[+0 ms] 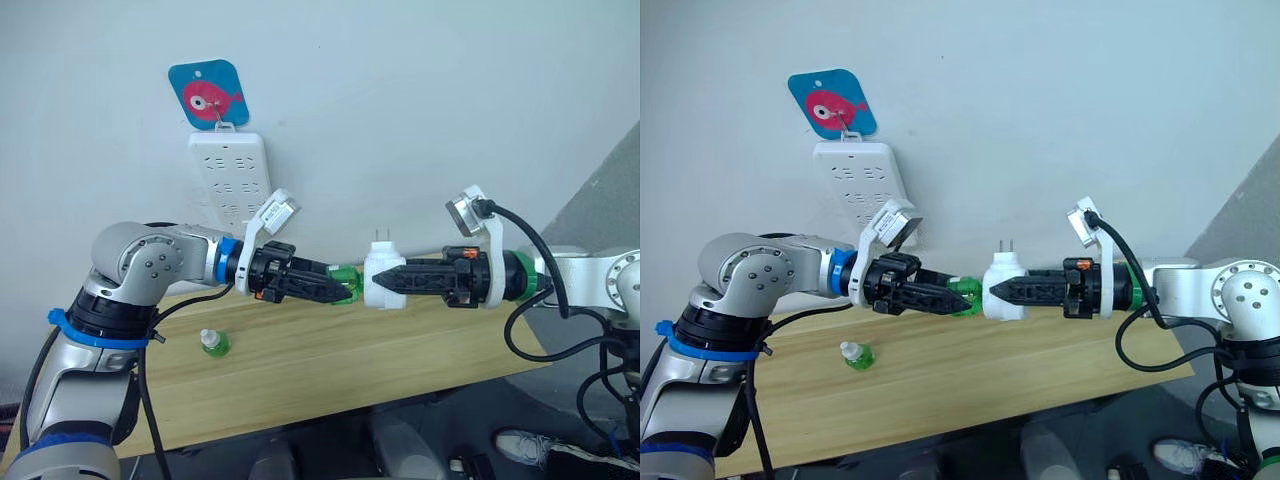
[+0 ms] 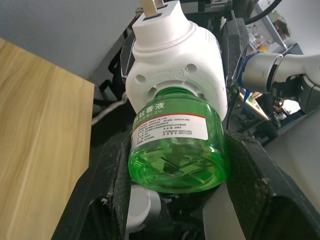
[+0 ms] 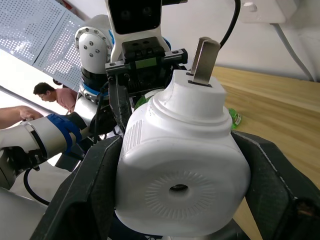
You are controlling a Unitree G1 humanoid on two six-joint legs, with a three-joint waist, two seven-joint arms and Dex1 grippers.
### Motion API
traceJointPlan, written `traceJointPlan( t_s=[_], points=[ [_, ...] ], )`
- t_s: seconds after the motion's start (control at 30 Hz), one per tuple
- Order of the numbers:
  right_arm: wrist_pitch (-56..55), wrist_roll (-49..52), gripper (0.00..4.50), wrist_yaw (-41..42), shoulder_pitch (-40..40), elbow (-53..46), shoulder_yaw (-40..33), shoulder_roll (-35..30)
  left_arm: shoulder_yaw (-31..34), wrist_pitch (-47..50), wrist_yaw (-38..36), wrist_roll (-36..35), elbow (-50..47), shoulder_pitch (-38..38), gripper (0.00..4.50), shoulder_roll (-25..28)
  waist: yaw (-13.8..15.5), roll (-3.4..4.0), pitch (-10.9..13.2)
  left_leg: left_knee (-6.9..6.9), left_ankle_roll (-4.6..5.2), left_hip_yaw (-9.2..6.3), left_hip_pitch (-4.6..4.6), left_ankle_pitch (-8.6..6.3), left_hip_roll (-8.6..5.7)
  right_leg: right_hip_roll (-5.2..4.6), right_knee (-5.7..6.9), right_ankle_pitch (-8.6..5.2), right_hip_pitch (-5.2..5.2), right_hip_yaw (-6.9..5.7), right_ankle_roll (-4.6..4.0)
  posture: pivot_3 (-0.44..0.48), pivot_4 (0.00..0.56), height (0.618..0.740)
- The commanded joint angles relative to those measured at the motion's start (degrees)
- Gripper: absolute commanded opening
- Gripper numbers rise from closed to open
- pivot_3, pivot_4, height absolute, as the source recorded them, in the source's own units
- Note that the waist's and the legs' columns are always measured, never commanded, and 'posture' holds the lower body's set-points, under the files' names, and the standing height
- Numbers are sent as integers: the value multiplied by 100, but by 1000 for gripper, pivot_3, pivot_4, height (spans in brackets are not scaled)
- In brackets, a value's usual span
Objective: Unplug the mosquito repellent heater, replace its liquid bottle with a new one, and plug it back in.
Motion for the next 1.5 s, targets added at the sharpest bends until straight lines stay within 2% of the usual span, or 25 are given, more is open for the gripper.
traceJointPlan(
  t_s=[0.03,0.17,0.4,0.53,0.73,0.87,1.1,1.2,1.5],
  points=[
    [56,180,3070,146,-41,-186,-160,-107,356,-424,14,400,10,111,3283,178,-2,0,0,0,0,2,1,0,0,0,0,0,0,2,0,-206,113,736],
    [55,213,3070,131,-42,-164,-165,-113,402,-834,-130,683,-175,332,4495,246,2,0,0,-1,0,4,0,0,0,0,-1,0,-2,4,0,-203,109,736],
    [14,272,3070,39,-15,-90,-187,-97,627,-1346,-232,1012,-341,673,4500,323,3,0,0,1,0,5,-2,0,0,-1,-1,0,-2,6,0,-202,108,736],
    [-21,301,3070,-17,26,-30,-224,-116,969,-1751,-94,1240,-294,896,4500,364,-1,0,0,0,0,7,-2,0,0,-1,-2,0,-2,7,0,-202,108,736],
    [-66,365,3070,-96,76,18,-222,-114,996,-3366,-276,2272,-305,1435,4500,389,6,0,0,1,0,11,-2,0,0,-1,-2,1,-2,11,0,-196,110,736],
    [-71,363,3070,-158,64,84,-203,-96,837,-5143,-970,3047,-483,2036,4500,451,3,0,0,-1,0,14,-2,0,0,-2,-3,1,-3,13,-2,-195,111,736],
    [-69,409,3070,-262,32,150,-174,-50,760,-6161,-1023,3207,-867,2139,4500,-129,58,-1,0,5,0,18,-6,-1,-1,-3,-7,5,-1,18,5,-193,113,736],
    [-76,441,3070,-319,19,148,-161,-14,698,-6850,-848,3423,-814,2125,4500,-562,53,-1,0,5,0,25,-4,0,-1,-3,-9,7,-1,25,8,-199,111,736],
    [-98,485,3070,-405,17,123,-168,39,433,-7615,-762,3620,-870,2463,4500,-995,5,-1,0,5,3,25,-3,-2,0,-2,-7,9,-1,26,6,-202,110,736]
  ],
)
